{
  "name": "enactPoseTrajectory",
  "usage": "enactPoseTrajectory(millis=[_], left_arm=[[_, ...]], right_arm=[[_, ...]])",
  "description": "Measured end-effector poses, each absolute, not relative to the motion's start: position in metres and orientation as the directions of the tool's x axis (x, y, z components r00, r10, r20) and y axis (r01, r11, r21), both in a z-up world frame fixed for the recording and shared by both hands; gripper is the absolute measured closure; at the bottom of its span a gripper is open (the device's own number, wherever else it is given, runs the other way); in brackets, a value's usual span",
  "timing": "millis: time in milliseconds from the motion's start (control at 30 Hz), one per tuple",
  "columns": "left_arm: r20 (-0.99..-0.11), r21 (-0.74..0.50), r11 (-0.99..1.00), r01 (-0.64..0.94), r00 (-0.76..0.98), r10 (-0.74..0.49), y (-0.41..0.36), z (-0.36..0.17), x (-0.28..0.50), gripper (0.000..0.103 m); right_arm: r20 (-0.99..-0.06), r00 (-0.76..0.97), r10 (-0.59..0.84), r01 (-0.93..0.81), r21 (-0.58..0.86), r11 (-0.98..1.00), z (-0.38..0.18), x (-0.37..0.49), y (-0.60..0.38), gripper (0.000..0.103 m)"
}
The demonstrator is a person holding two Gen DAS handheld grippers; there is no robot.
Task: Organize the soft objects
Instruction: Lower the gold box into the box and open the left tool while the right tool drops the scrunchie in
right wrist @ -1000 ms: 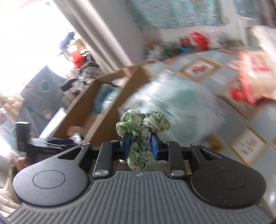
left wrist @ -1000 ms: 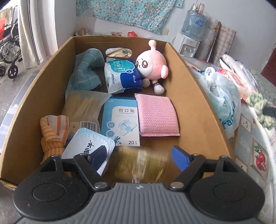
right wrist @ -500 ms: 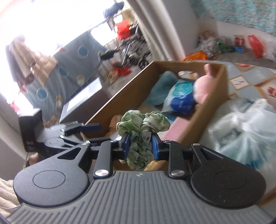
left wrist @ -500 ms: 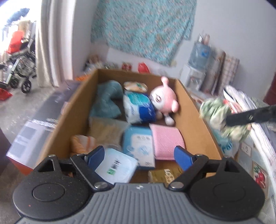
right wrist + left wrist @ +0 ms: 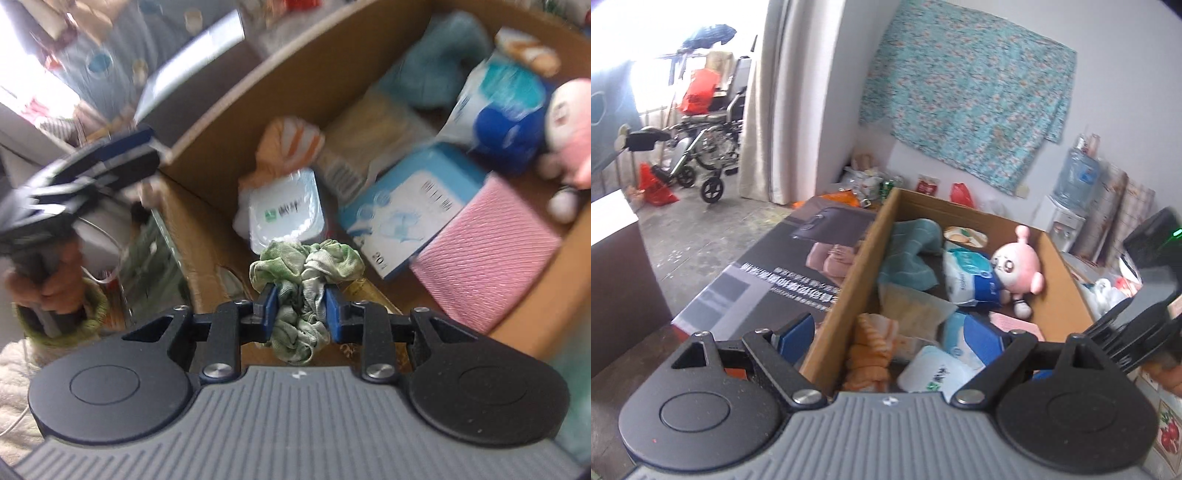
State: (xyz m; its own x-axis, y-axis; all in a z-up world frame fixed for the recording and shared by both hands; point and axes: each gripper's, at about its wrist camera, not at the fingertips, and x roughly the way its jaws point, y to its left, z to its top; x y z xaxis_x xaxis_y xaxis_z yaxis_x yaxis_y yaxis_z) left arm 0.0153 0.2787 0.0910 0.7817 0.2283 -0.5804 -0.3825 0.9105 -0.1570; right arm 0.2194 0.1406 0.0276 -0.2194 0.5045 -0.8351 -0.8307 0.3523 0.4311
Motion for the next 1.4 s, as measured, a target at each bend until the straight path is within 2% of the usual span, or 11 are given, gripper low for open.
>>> enactPoseTrajectory(millis=[200, 367, 567, 667, 800, 833, 967, 1067, 1133, 1200, 1400], left_arm=[[-0.59, -0.178, 0.893, -0.412, 0.772, 0.238, 0.294, 0.084, 0.006, 0.014], [-0.593, -0.191, 0.893, -0.406, 0.773, 0.225, 0.299, 0.08, 0.003, 0.014], [-0.592, -0.193, 0.9, -0.39, 0.778, 0.21, 0.295, 0.076, 0.006, 0.014], [-0.589, -0.197, 0.899, -0.39, 0.781, 0.209, 0.292, 0.075, 0.003, 0.012], [-0.592, -0.197, 0.894, -0.402, 0.776, 0.219, 0.284, 0.074, -0.004, 0.01], [-0.593, -0.199, 0.892, -0.406, 0.775, 0.22, 0.281, 0.074, -0.007, 0.009], [-0.585, -0.203, 0.885, -0.418, 0.777, 0.233, 0.271, 0.077, -0.023, 0.005], [-0.566, -0.2, 0.883, -0.426, 0.785, 0.25, 0.26, 0.081, -0.036, 0.0], [-0.564, -0.196, 0.893, -0.405, 0.791, 0.235, 0.252, 0.083, -0.042, 0.0], [-0.573, -0.209, 0.904, -0.373, 0.796, 0.196, 0.241, 0.082, -0.046, 0.0], [-0.589, -0.204, 0.922, -0.329, 0.794, 0.153, 0.195, 0.073, -0.058, 0.0]], right_arm=[[-0.863, -0.298, 0.408, -0.829, 0.446, 0.338, 0.001, 0.217, 0.173, 0.076], [-0.916, -0.252, 0.312, -0.855, 0.361, 0.371, -0.017, 0.216, 0.175, 0.076], [-0.909, -0.128, 0.397, -0.877, 0.291, 0.383, 0.005, 0.214, 0.165, 0.072], [-0.91, -0.052, 0.411, -0.914, 0.209, 0.347, 0.01, 0.2, 0.163, 0.051], [-0.894, 0.048, 0.446, -0.924, 0.13, 0.36, 0.021, 0.189, 0.153, 0.036], [-0.88, 0.046, 0.473, -0.918, 0.149, 0.367, 0.026, 0.191, 0.147, 0.03], [-0.771, 0.071, 0.632, -0.882, 0.247, 0.4, 0.058, 0.194, 0.11, 0.026], [-0.613, 0.116, 0.782, -0.831, 0.371, 0.414, 0.08, 0.193, 0.063, 0.02], [-0.49, 0.148, 0.859, -0.788, 0.467, 0.402, 0.082, 0.186, 0.026, 0.006], [-0.409, 0.173, 0.896, -0.751, 0.534, 0.389, 0.072, 0.173, 0.0, 0.002], [-0.342, 0.293, 0.893, -0.655, 0.608, 0.448, 0.03, 0.124, -0.046, 0.001]])
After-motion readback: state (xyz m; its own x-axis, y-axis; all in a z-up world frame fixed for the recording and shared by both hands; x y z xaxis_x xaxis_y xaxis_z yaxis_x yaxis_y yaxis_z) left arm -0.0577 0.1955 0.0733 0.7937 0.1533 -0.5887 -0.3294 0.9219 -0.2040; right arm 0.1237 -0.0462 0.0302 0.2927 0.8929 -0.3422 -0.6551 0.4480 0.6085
